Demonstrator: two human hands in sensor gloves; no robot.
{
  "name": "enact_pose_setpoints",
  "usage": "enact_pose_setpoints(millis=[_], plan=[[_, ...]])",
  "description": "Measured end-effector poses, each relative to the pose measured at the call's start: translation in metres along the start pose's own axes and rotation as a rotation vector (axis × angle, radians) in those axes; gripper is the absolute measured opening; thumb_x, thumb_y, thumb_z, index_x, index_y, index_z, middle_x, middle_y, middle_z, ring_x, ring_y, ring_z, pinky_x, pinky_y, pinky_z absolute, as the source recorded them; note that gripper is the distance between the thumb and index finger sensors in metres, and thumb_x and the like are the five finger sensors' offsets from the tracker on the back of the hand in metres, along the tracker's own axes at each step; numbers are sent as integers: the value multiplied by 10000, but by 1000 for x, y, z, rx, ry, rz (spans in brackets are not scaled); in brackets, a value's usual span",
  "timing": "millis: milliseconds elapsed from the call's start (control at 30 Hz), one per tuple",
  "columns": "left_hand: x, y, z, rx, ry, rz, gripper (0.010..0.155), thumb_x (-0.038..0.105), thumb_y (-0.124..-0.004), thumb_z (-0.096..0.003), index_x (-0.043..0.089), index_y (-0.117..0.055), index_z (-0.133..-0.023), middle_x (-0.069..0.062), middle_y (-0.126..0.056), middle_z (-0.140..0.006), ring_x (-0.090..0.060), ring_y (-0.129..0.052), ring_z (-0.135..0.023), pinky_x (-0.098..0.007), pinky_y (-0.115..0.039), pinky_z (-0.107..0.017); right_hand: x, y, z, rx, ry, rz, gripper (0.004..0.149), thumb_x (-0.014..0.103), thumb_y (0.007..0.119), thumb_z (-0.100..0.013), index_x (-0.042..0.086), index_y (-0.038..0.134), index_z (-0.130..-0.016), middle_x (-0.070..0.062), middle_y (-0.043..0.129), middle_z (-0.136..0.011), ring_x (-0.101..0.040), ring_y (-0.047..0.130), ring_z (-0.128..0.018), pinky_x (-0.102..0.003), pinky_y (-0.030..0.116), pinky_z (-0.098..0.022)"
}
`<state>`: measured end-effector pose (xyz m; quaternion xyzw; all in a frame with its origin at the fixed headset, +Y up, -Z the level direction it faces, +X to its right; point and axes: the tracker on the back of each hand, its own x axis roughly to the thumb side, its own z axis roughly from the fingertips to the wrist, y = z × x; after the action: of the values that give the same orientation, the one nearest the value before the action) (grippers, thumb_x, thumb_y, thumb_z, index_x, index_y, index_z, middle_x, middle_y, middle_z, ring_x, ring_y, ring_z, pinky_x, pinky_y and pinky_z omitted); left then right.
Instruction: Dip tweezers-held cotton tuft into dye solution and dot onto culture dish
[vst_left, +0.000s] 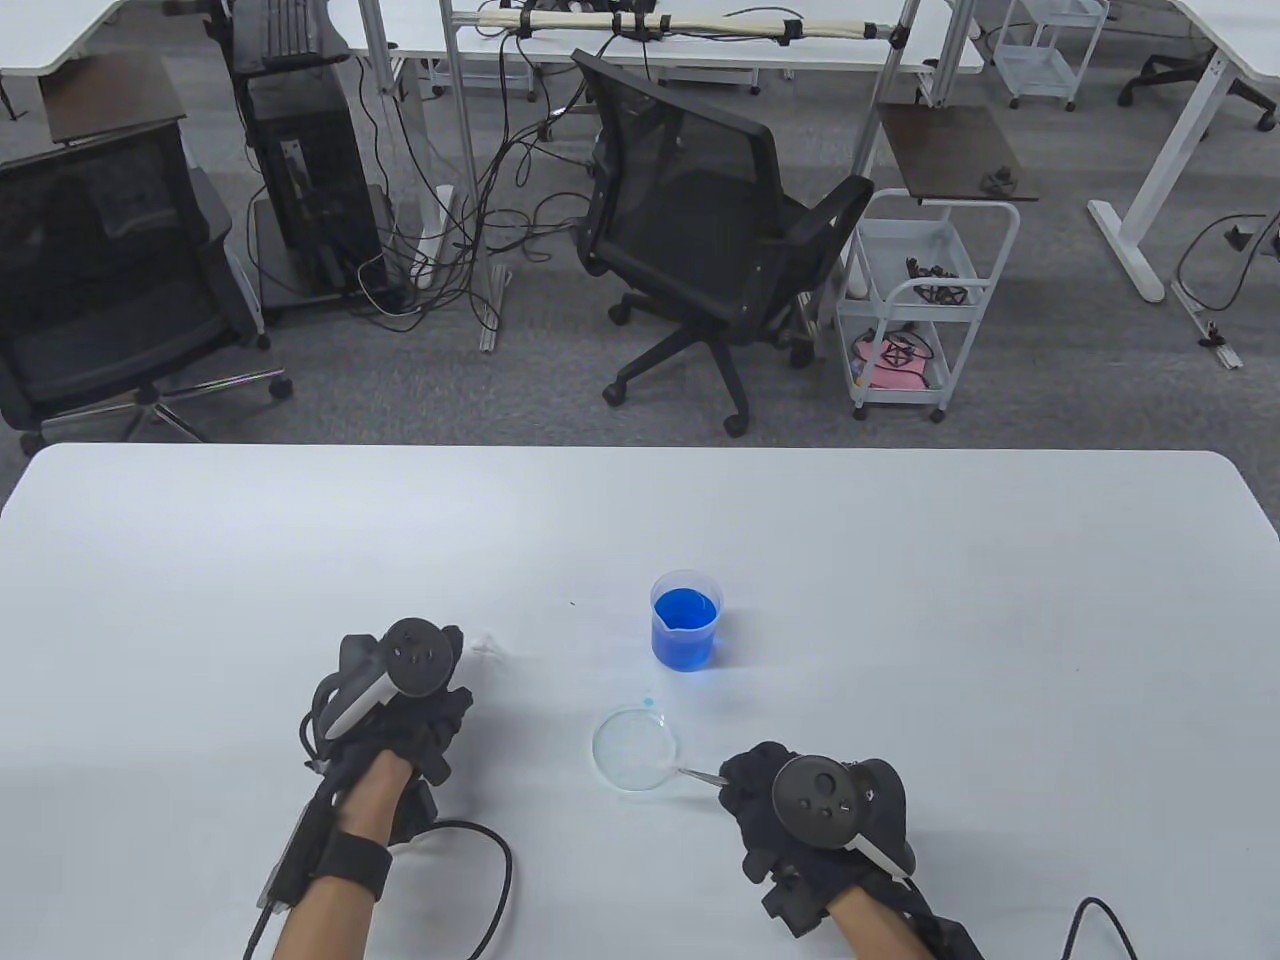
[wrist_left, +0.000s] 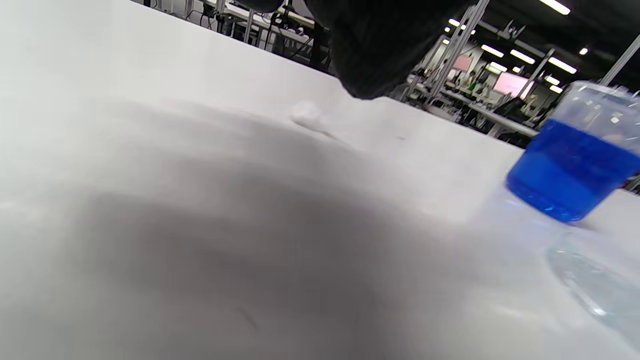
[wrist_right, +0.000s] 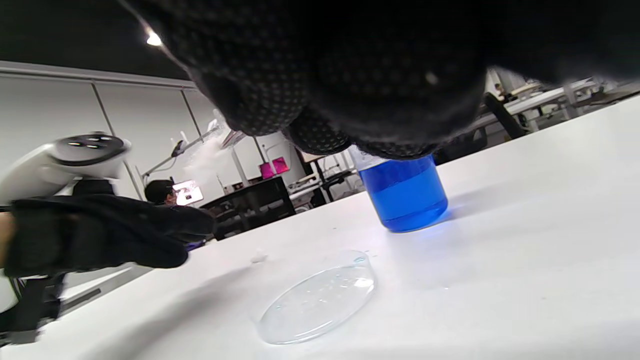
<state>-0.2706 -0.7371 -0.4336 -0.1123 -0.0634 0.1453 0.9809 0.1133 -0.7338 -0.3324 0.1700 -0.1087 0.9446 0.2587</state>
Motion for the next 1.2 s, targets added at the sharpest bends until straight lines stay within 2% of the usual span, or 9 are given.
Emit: enact_pose_setpoints(millis=[167, 300, 533, 633, 767, 967, 1100, 1200], plan=[[8, -3, 48, 73, -48, 29, 645, 296, -813, -582, 112, -502, -1116, -287, -385, -1195, -569, -336, -1028, -752, -292, -673, -9, 2, -3, -11, 43, 41, 405, 269, 917, -268, 10, 1040, -553, -247, 1026, -566, -163, 998, -201, -316, 911, -83], [11, -12, 71, 111, -61, 25, 623, 305, -816, -585, 95, -545, -1105, -293, -404, -1192, -573, -337, -1028, -755, -289, -673, -13, 6, -4, -12, 70, 79, 404, 267, 921, -269, 10, 1039, -558, -248, 1026, -571, -165, 999, -202, -319, 911, -84], [17, -27, 73, 105, -100, -62, 576, 327, -815, -583, 74, -631, -1067, -292, -461, -1178, -573, -367, -1019, -750, -304, -671, -14, -1, -8, -50, 114, 119, 399, 258, 934, -265, 2, 1053, -548, -256, 1033, -565, -173, 1002, -194, -327, 910, -79], [19, -35, 69, 30, -100, -51, 550, 336, -805, -585, 71, -667, -1047, -289, -469, -1175, -573, -365, -1017, -747, -302, -672, -9, -11, -19, -75, 124, 181, 397, 257, 937, -263, 2, 1056, -543, -257, 1035, -561, -175, 1001, -191, -327, 907, -76], [21, -35, 70, 2, -136, -3, 503, 337, -800, -586, 50, -733, -995, -290, -515, -1159, -571, -381, -1014, -743, -311, -673, -1, -22, -42, -93, 159, 294, 395, 259, 936, -264, 4, 1057, -540, -253, 1038, -557, -172, 998, -188, -325, 904, -75], [15, -31, 69, 16, -154, 68, 487, 331, -800, -585, 38, -752, -971, -299, -529, -1149, -576, -387, -1008, -744, -314, -670, 16, -37, -103, -107, 212, 454, 395, 261, 936, -266, 7, 1056, -543, -250, 1035, -563, -172, 996, -193, -324, 901, -80], [15, -30, 69, 16, -172, 105, 497, 332, -796, -587, 41, -737, -986, -302, -518, -1152, -579, -377, -1007, -743, -312, -669, 22, -30, -143, -73, 209, 577, 395, 259, 938, -264, 7, 1056, -544, -248, 1034, -570, -176, 994, -197, -329, 898, -84], [15, -31, 69, 11, -178, 114, 502, 331, -794, -589, 43, -728, -994, -305, -511, -1154, -581, -372, -1006, -744, -309, -669, 25, -17, -159, -14, 198, 669, 394, 260, 938, -262, 12, 1057, -545, -244, 1034, -572, -178, 992, -200, -330, 897, -90]])
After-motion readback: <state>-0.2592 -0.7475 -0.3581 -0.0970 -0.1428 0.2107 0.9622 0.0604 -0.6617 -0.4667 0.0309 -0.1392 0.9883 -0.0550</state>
